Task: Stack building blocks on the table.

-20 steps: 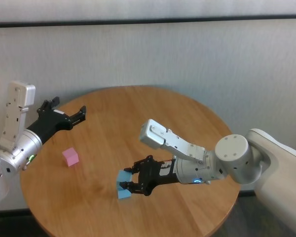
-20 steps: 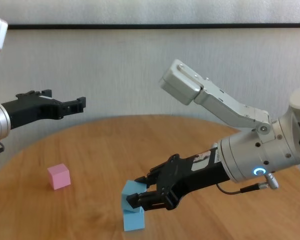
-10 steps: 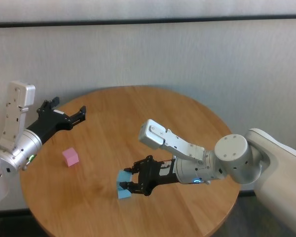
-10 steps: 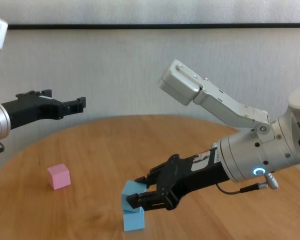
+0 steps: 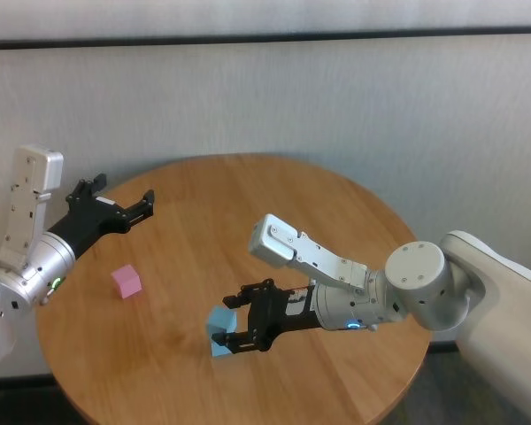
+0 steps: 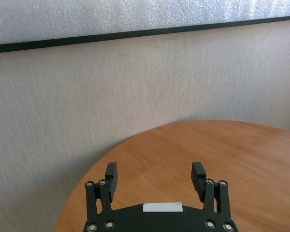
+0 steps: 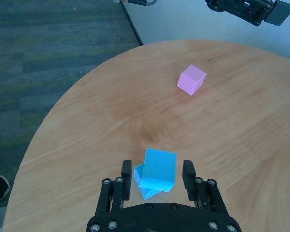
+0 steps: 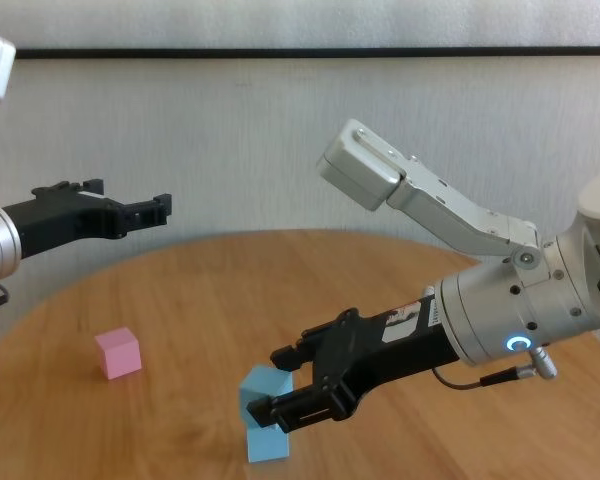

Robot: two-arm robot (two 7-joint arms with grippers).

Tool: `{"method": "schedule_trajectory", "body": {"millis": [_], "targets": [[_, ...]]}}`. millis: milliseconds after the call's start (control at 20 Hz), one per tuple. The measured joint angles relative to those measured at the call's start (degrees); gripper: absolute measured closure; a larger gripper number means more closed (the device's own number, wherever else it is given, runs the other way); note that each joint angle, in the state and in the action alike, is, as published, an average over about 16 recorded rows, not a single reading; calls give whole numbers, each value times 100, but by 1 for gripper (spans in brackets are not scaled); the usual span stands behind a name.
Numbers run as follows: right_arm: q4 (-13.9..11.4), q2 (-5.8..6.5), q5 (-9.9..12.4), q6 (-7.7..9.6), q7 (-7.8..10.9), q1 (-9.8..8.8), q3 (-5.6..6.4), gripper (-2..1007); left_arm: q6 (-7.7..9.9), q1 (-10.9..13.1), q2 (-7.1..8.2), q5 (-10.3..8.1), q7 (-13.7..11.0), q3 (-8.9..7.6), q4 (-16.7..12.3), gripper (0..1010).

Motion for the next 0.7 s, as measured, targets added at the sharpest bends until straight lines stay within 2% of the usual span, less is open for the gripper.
{"method": "schedule_trajectory", "body": {"millis": [400, 700], "targets": [[-62, 29, 41, -10, -23, -36, 45, 142, 0, 0, 0, 0, 0, 0, 0, 11], [-283, 143, 235, -104, -158, -174, 255, 37, 0, 0, 0, 0, 0, 0, 0, 11]]}}
